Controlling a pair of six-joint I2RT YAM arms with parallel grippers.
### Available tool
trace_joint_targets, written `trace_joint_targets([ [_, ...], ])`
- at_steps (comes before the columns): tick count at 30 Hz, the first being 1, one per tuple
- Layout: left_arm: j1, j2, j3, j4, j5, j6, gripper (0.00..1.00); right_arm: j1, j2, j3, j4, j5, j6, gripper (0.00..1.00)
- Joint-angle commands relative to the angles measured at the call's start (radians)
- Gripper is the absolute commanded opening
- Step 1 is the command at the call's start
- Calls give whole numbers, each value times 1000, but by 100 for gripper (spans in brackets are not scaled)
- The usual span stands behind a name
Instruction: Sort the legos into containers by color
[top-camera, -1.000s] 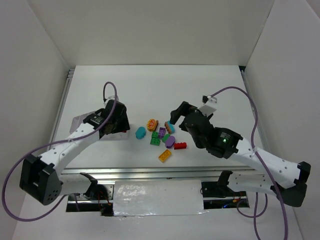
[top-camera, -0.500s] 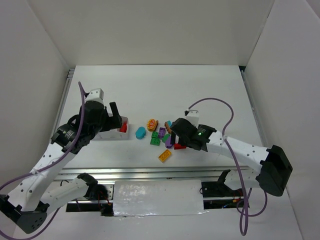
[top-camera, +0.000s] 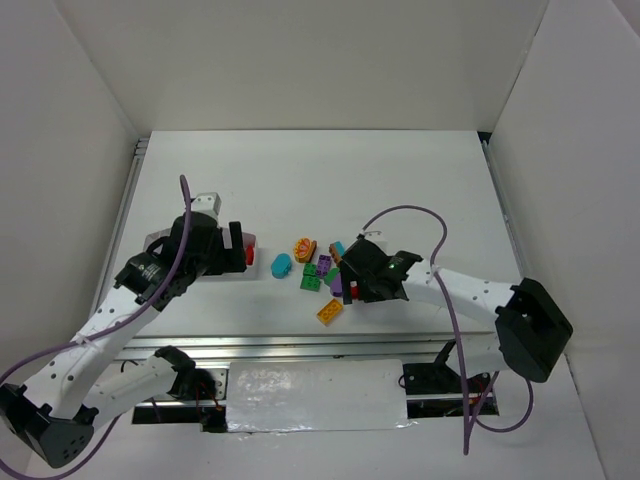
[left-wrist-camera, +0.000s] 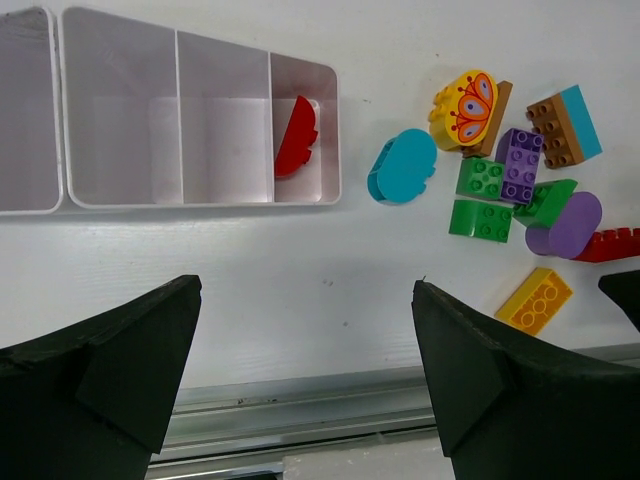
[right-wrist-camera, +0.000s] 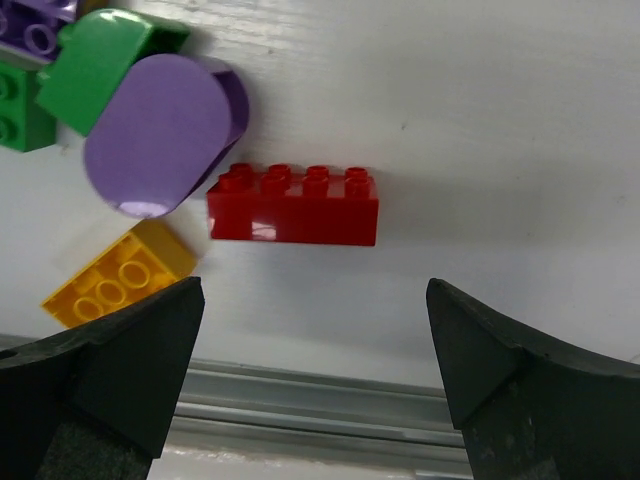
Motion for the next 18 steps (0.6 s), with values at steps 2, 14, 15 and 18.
trace_joint_targets([
  [2, -1, -19, -9, 45, 45, 41, 100, -43, 73, 35, 53, 0, -65, 99],
  [14, -1, -10, -15, 57, 80, 53, 100, -53, 136, 84, 90, -84, -116, 96],
  [15, -1, -13, -15, 61, 81, 53, 100, -53, 130, 83, 90, -92, -118, 96],
  [18, -1, -20, -17, 63, 80, 51, 100, -56, 117, 74, 98, -74, -98, 96],
])
